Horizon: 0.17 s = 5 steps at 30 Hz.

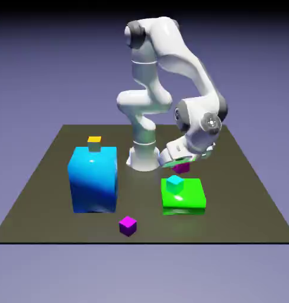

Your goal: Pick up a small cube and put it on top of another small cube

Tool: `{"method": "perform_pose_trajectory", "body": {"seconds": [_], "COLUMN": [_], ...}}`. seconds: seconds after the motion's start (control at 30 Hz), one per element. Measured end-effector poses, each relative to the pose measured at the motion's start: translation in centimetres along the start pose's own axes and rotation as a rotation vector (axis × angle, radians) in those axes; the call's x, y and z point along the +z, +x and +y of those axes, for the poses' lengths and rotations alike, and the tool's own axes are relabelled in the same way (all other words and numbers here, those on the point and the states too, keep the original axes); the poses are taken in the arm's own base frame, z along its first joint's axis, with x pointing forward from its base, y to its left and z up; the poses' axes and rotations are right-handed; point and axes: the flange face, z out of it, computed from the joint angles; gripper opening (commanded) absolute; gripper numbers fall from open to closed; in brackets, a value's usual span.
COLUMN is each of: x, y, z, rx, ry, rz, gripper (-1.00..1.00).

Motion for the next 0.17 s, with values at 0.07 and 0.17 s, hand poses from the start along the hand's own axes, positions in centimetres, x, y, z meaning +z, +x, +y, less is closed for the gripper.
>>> {"method": "perform_pose_trajectory", "body": {"seconds": [0.07,0.17], "x": [3.2,3.4], "y": [0.3,0.3], "z": [-0.3,-0.3], "rx": [-0.001,-0.001], "ry": [0.0,-0.002], "rz": [0.0,0.002], "gripper": [-1.0,1.0]}}
